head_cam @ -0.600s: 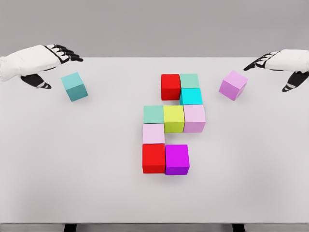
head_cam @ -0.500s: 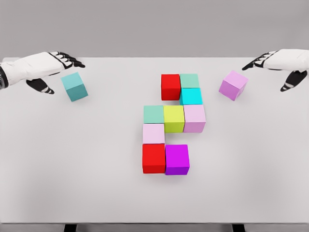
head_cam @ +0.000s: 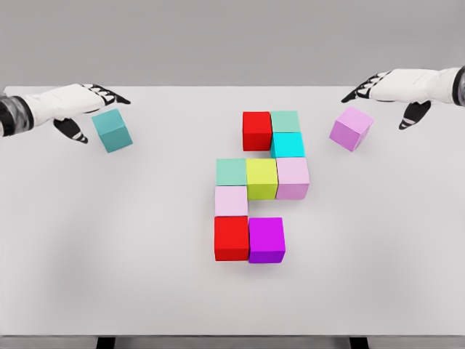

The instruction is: Assemble the squares on the desktop into the number 2

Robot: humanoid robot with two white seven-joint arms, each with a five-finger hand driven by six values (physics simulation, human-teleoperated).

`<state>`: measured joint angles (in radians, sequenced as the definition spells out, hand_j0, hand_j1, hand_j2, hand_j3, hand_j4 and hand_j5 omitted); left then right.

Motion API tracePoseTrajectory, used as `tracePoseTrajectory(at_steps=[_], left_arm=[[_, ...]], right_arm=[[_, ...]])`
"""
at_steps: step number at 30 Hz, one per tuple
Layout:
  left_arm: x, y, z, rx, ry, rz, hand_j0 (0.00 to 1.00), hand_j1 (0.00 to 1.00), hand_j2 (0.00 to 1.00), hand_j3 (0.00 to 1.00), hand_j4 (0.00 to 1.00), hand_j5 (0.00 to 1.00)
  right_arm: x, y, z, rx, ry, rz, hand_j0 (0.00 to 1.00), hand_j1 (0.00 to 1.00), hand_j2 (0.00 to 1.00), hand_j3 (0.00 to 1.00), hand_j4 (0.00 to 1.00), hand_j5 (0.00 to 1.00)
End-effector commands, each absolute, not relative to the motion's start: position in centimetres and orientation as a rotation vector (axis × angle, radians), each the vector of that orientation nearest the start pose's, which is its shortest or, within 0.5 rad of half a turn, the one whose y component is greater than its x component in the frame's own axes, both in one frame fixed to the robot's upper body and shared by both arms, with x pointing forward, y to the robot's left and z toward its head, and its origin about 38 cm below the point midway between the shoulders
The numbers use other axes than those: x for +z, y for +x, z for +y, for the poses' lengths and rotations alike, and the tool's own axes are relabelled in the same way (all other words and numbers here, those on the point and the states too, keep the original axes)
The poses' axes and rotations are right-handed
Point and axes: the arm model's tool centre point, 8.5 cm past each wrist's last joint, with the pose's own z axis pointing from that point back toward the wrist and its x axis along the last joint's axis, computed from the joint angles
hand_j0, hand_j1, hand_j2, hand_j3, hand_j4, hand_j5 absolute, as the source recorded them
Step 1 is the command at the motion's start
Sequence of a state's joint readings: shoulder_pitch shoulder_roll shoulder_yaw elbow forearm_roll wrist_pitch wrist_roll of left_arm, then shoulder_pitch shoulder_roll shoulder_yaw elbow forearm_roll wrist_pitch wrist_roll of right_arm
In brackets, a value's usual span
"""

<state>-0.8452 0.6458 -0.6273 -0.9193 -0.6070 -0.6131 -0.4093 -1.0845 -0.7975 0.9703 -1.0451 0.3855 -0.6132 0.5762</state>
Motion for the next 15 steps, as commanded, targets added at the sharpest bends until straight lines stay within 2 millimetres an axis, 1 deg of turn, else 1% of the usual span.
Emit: tracePoseTrajectory(at_steps=[1, 3, 5, 6, 7, 8, 9, 10, 12, 13, 14, 15], left_arm=[[19.7, 51.8, 35.6, -1.863, 0.626, -1.266, 1.0, 1.0, 1.0, 1.0, 1.0, 1.0], [19.5, 51.8, 36.1, -1.853, 0.626, -1.253, 1.0, 1.0, 1.0, 1.0, 1.0, 1.0], [18.7, 51.9, 36.8, -1.824, 0.618, -1.234, 1.0, 1.0, 1.0, 1.0, 1.0, 1.0], [18.9, 52.0, 36.9, -1.791, 0.641, -1.279, 1.0, 1.0, 1.0, 1.0, 1.0, 1.0], [19.5, 52.1, 37.3, -1.744, 0.688, -1.345, 1.0, 1.0, 1.0, 1.0, 1.0, 1.0], [19.4, 52.1, 37.4, -1.735, 0.701, -1.361, 1.0, 1.0, 1.0, 1.0, 1.0, 1.0], [18.8, 52.0, 37.6, -1.741, 0.691, -1.338, 1.0, 1.0, 1.0, 1.0, 1.0, 1.0], [18.6, 52.0, 37.7, -1.737, 0.688, -1.334, 1.0, 1.0, 1.0, 1.0, 1.0, 1.0], [17.8, 51.9, 37.2, -1.776, 0.672, -1.308, 1.0, 1.0, 1.0, 1.0, 1.0, 1.0], [17.6, 51.8, 37.0, -1.787, 0.67, -1.3, 1.0, 1.0, 1.0, 1.0, 1.0, 1.0], [17.3, 51.8, 36.6, -1.809, 0.661, -1.291, 1.0, 1.0, 1.0, 1.0, 1.0, 1.0], [16.9, 51.7, 36.1, -1.832, 0.65, -1.282, 1.0, 1.0, 1.0, 1.0, 1.0, 1.0]], right_arm=[[25.4, 51.7, -33.4, 2.181, -0.576, -1.059, 1.0, 1.0, 1.0, 1.0, 1.0, 1.0], [24.6, 52.2, -32.8, 2.186, -0.572, -1.04, 1.0, 1.0, 1.0, 1.0, 1.0, 1.0], [24.4, 52.3, -32.8, 2.185, -0.569, -1.036, 1.0, 1.0, 1.0, 1.0, 1.0, 1.0], [24.2, 52.3, -32.8, 2.192, -0.571, -1.026, 1.0, 1.0, 1.0, 1.0, 1.0, 1.0], [23.8, 52.3, -32.8, 2.212, -0.582, -0.997, 1.0, 1.0, 1.0, 1.0, 1.0, 1.0], [23.5, 52.3, -32.4, 2.229, -0.585, -0.985, 1.0, 1.0, 1.0, 1.0, 1.0, 1.0], [23.5, 52.4, -32.2, 2.232, -0.584, -0.985, 1.0, 1.0, 1.0, 1.0, 1.0, 1.0], [23.4, 52.4, -32.3, 2.232, -0.585, -0.982, 1.0, 1.0, 1.0, 1.0, 1.0, 1.0], [22.4, 52.9, -32.9, 2.211, -0.579, -0.942, 1.0, 1.0, 1.0, 1.0, 1.0, 1.0], [22.1, 53.2, -32.6, 2.211, -0.578, -0.934, 1.0, 1.0, 1.0, 1.0, 1.0, 1.0], [22.0, 53.3, -32.1, 2.215, -0.572, -0.941, 1.0, 1.0, 1.0, 1.0, 1.0, 1.0], [21.7, 53.5, -32.1, 2.21, -0.57, -0.932, 1.0, 1.0, 1.0, 1.0, 1.0, 1.0]])
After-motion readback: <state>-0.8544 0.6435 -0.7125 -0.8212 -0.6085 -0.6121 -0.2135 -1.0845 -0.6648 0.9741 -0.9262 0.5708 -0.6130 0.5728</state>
